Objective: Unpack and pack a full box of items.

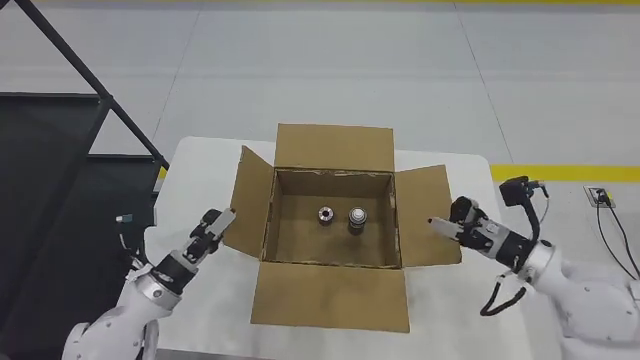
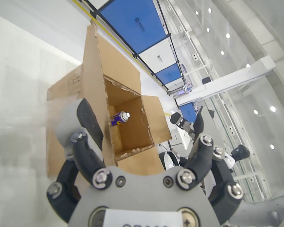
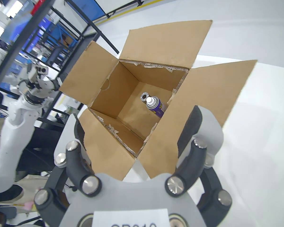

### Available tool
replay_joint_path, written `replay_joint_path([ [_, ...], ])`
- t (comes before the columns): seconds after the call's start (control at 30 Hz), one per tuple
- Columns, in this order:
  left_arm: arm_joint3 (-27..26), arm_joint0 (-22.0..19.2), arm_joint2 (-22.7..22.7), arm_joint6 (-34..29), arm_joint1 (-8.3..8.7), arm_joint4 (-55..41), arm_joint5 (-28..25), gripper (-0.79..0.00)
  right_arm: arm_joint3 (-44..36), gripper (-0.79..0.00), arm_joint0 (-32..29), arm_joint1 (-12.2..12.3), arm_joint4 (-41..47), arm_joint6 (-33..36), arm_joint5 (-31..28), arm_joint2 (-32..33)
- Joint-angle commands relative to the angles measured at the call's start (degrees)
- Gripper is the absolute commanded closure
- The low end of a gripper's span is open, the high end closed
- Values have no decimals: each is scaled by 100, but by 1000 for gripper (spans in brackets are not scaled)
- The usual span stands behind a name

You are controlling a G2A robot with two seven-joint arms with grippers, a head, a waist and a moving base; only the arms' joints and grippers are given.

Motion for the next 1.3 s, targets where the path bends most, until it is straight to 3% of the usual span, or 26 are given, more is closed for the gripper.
replay_joint_path([
  [0.0, -4, -20, 105, -56, 12, 5, -15, -785, 552, -785, 172, 36, 630, 208, -85, 143],
  [0.1, 4, -72, 308, -164, 25, -63, 16, -785, 1345, -785, 484, 96, 1500, 768, -407, 190],
  [0.37, 215, -427, 922, -235, 56, 294, 88, -785, 2659, -785, 1360, 234, 2534, 2256, -586, -218],
  [0.97, 920, -1164, 1955, -36, 72, 929, 548, -785, 2530, -785, 1944, 379, 3760, 2006, -835, -2207],
  [1.27, 959, -1184, 1967, -16, 78, 922, 559, -785, 2555, -785, 1971, 381, 3749, 2032, -810, -2251],
])
